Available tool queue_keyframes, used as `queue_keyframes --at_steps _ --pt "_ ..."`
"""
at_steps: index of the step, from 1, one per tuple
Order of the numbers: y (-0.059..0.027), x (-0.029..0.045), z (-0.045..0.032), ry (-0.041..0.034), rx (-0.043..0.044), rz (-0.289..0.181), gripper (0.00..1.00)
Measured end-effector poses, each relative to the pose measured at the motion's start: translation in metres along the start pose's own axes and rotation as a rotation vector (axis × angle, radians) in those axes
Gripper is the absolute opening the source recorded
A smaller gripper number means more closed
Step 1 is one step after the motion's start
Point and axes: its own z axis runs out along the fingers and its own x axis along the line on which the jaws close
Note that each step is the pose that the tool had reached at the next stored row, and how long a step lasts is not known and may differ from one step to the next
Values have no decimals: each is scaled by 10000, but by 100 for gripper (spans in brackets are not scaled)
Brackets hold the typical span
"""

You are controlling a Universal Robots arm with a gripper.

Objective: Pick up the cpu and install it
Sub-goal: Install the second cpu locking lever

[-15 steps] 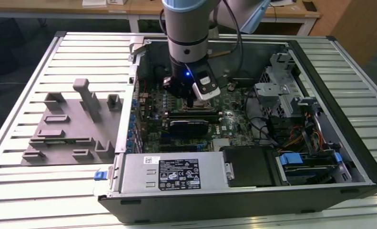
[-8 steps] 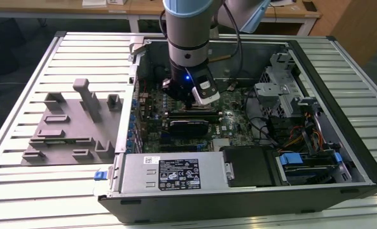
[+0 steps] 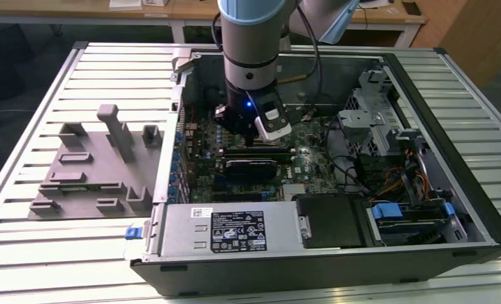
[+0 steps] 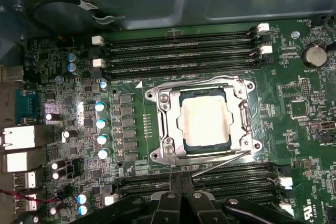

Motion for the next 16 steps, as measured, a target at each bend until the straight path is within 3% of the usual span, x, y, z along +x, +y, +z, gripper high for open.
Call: queue_keyframes --at_steps 10,16 --pt "-18 13 42 93 -91 -896 11" --pt "-26 18 48 106 -96 -1015 11"
